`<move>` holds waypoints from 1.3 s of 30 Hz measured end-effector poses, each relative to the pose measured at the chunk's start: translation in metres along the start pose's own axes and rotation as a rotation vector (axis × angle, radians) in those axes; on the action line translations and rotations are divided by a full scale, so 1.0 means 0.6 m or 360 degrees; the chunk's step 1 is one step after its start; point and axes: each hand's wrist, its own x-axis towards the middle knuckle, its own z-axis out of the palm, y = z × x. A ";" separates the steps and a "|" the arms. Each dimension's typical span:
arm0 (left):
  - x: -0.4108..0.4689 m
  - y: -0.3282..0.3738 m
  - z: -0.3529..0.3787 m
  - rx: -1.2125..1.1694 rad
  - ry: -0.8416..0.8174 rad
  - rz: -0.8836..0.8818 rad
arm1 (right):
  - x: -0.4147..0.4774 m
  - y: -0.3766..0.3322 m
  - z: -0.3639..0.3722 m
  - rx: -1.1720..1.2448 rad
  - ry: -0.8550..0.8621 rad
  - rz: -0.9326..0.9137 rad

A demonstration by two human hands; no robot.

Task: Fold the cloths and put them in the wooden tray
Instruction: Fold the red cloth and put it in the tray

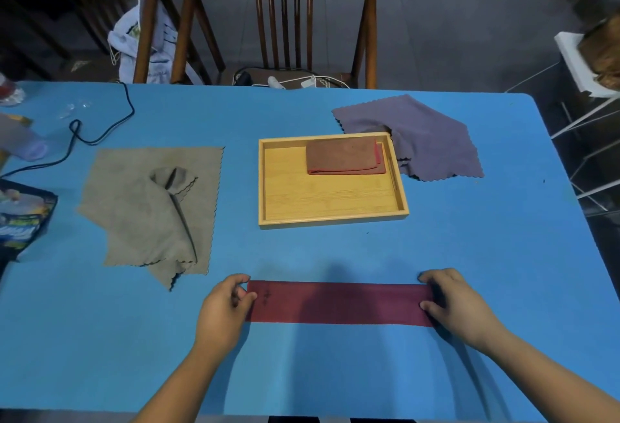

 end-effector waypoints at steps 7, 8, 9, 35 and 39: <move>-0.042 0.005 0.009 0.0889 0.0254 0.0710 | -0.004 -0.050 -0.050 0.0079 -0.0173 0.0112; -0.050 0.003 0.013 0.1007 0.0239 0.0876 | -0.015 -0.061 -0.061 0.0135 -0.0193 0.0105; -0.057 0.002 0.016 0.1074 0.0205 0.0991 | -0.028 -0.075 -0.072 0.0183 -0.0194 0.0083; -0.032 0.049 -0.022 -0.0254 -0.0165 -0.0268 | -0.017 -0.272 0.125 0.0048 0.0316 -0.0537; -0.019 0.041 -0.025 0.0331 0.0049 -0.0125 | -0.005 -0.252 0.126 0.0219 0.0130 0.0014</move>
